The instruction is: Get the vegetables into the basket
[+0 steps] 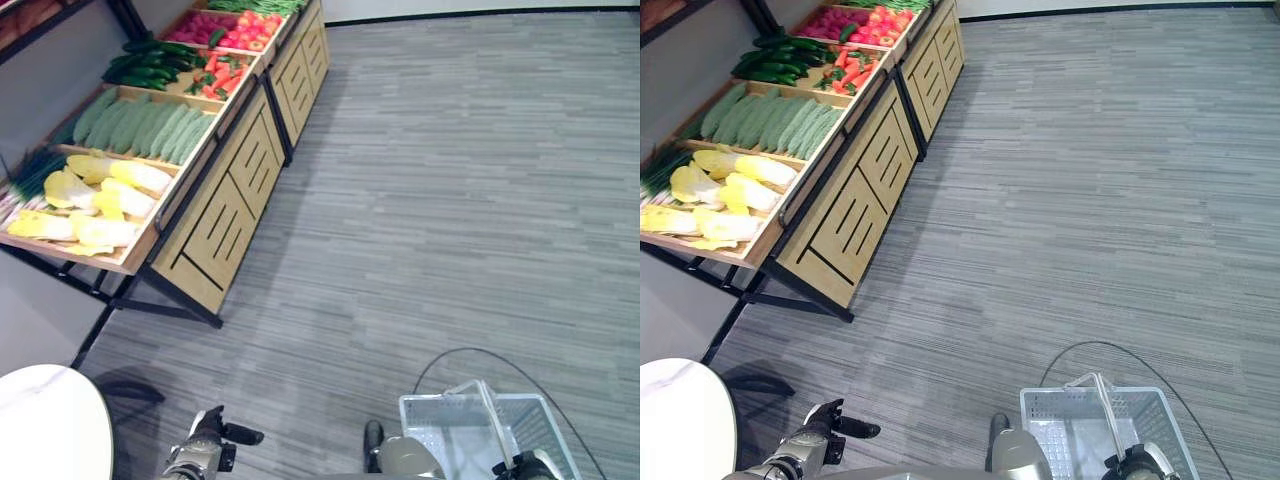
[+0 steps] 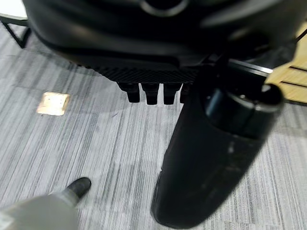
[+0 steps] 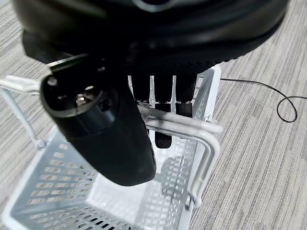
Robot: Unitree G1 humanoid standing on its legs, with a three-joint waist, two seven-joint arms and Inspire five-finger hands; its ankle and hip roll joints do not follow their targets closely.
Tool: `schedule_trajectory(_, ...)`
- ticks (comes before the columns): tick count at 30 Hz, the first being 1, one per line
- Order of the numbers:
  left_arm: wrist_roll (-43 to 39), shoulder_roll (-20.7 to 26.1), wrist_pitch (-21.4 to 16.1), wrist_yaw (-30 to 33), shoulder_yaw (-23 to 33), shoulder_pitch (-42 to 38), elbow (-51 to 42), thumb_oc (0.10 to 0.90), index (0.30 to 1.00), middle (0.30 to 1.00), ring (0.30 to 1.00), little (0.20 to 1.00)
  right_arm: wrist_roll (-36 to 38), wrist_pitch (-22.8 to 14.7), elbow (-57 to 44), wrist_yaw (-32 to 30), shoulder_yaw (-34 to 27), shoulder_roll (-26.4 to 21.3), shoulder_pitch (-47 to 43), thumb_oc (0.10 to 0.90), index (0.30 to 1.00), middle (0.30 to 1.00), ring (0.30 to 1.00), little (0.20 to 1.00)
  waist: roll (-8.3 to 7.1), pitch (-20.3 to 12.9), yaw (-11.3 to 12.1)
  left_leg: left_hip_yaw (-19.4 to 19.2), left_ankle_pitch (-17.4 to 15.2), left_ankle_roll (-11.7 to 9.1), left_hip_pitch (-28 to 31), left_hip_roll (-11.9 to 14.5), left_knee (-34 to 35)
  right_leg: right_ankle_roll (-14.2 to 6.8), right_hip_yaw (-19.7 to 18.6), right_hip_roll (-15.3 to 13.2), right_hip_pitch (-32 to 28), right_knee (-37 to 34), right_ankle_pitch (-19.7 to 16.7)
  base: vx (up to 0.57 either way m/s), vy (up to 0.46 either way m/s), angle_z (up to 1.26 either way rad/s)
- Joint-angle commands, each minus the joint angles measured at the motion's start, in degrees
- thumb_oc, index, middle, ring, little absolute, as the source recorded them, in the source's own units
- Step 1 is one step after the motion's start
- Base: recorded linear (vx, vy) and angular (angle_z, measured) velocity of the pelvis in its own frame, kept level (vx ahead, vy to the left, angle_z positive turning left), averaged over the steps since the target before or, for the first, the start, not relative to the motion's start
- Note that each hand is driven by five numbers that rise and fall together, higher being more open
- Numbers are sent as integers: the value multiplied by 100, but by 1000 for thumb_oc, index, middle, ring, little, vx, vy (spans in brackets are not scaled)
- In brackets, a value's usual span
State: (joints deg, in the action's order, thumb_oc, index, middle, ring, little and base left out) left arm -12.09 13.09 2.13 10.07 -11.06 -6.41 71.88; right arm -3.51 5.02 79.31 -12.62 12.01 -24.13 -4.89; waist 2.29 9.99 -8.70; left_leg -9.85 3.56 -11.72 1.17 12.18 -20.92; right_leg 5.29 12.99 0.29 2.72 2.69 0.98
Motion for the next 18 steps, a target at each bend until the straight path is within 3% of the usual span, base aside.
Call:
schedule_trajectory(1, -234, 454, -214, 221, 244, -206, -95, 900, 1000, 1000, 1000, 1000, 77, -4, 144, -216, 10, -200, -216, 400, 300, 300, 300, 300, -407, 42, 311, 243, 31, 575, -482, -565, 191, -870, -515, -520, -332, -301, 61, 213, 22, -101)
schedule_trajectory(3, -356, 466, -258, 271, 345, -162, -112, 900, 1000, 1000, 1000, 1000, 62, -36, 74, -221, 42, -199, -185, 400, 300, 300, 300, 300, -469, 39, 482, 574, -63, 582, -664, -689, 929, -975, -751, -559, -508, -387, 79, 303, 55, -113)
schedule_trajectory(5, -360, 433, -265, 307, 352, -155, -117, 900, 1000, 1000, 1000, 1000, 44, -62, 17, -223, 99, -203, -197, 400, 300, 300, 300, 300, -454, 32, 668, 1166, -26, 555, -860, -972, 1513, -980, -996, -476, -622, -485, 104, 247, 41, -55)
schedule_trajectory(6, -360, 432, -266, 308, 348, -151, -116, 900, 1000, 1000, 1000, 1000, 43, -60, 15, -223, 97, -204, -190, 400, 300, 300, 300, 300, -466, 56, 671, 1161, -37, 556, -807, -984, 1533, -983, -997, -489, -668, -492, 125, 172, 18, -69)
schedule_trajectory(7, -358, 416, -269, 330, 351, -156, -135, 900, 1000, 1000, 1000, 1000, 22, -77, -26, -223, 148, -220, -218, 400, 300, 300, 300, 300, -415, 64, 809, 1631, 145, 542, -998, -1139, 1757, -986, -1212, -381, -685, -521, 120, 215, -5, -106)
schedule_trajectory(8, -388, 302, -213, 486, 330, -311, -15, 900, 1000, 1000, 1000, 1000, 43, -98, -74, -226, 193, -209, -263, 400, 300, 300, 300, 300, -400, 104, 866, 1803, 367, 467, -1082, -1171, 1990, -984, -1413, -300, -817, -539, 219, 229, -3, -114)
schedule_trajectory(14, -86, 127, -213, 453, 185, 142, 113, 900, 1000, 1000, 1000, 1000, 167, -183, -29, -262, 112, 22, 1, 400, 300, 300, 300, 300, -499, -61, 859, 1750, 209, 652, -454, -1082, 2414, -973, -1588, -216, -954, -570, 300, 127, 23, -97)
schedule_trajectory(18, -4, 150, -202, 454, 174, 164, 167, 900, 1000, 1000, 1000, 1000, 189, -193, -27, -250, 96, 111, 82, 400, 300, 300, 300, 300, -544, -149, 833, 1587, 115, 699, -231, -1092, 2484, -1034, -1557, -302, -1050, -657, 258, 84, 71, 20)
